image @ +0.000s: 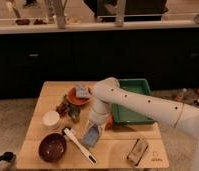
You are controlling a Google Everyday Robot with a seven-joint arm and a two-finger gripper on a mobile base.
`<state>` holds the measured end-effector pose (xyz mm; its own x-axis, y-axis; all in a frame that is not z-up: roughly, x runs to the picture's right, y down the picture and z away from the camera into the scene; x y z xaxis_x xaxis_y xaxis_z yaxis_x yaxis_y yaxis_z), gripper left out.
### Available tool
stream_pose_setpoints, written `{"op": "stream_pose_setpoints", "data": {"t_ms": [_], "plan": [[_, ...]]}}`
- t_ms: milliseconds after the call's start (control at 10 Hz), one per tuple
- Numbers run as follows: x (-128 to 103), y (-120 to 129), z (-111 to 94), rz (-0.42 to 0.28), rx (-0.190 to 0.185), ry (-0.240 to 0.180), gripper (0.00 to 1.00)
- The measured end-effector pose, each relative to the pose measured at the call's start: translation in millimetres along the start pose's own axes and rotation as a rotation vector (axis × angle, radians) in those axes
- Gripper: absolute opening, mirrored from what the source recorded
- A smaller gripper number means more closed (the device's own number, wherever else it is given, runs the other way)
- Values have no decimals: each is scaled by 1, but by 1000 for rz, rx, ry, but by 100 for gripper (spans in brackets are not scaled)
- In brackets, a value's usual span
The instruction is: Place sponge in plastic cup
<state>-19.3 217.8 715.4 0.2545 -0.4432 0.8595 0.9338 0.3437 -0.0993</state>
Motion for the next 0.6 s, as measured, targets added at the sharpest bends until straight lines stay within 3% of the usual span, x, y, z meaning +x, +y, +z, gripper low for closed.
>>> {"op": "stream_pose_setpoints", "data": {"t_ms": [600], "plan": [[1, -5, 2, 14, 4, 0, 80]]}}
